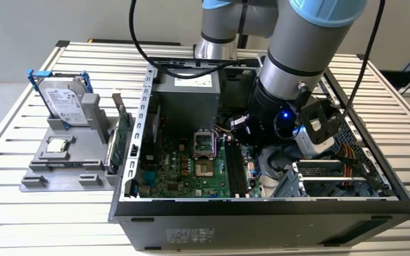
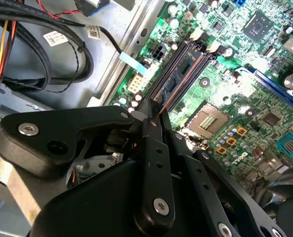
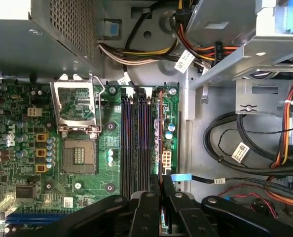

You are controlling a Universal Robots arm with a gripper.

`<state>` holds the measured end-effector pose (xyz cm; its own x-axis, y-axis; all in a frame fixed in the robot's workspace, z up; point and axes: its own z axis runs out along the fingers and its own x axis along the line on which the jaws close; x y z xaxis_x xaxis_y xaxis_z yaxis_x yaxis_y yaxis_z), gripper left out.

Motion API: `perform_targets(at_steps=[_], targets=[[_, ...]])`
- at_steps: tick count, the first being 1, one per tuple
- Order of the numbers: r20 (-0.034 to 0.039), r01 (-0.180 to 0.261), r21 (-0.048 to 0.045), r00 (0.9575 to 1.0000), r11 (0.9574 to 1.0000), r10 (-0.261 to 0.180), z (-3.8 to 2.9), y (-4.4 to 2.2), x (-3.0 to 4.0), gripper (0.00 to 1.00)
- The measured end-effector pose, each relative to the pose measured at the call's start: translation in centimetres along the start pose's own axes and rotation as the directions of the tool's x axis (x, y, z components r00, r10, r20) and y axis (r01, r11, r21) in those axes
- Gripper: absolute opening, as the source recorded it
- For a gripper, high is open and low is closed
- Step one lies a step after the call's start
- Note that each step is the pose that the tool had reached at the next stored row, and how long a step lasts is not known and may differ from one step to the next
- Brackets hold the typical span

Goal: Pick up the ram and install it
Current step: 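Insert the ram into the slot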

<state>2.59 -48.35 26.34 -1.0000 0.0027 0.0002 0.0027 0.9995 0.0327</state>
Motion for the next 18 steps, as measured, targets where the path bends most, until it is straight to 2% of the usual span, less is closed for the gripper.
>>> perform_targets(at_steps=[4,8,18], targets=[[-0.001,0.001,0.0001,1.0,1.0,-0.001,0.41,-0.01,0.0,0.0],[-0.0051,0.002,0.0003,1.0,1.0,-0.002,0.99,-0.04,0.0,0.0],[-0.0058,0.009,0.0003,0.9999,1.0,-0.009,2.51,-0.09,0.0,0.0]])
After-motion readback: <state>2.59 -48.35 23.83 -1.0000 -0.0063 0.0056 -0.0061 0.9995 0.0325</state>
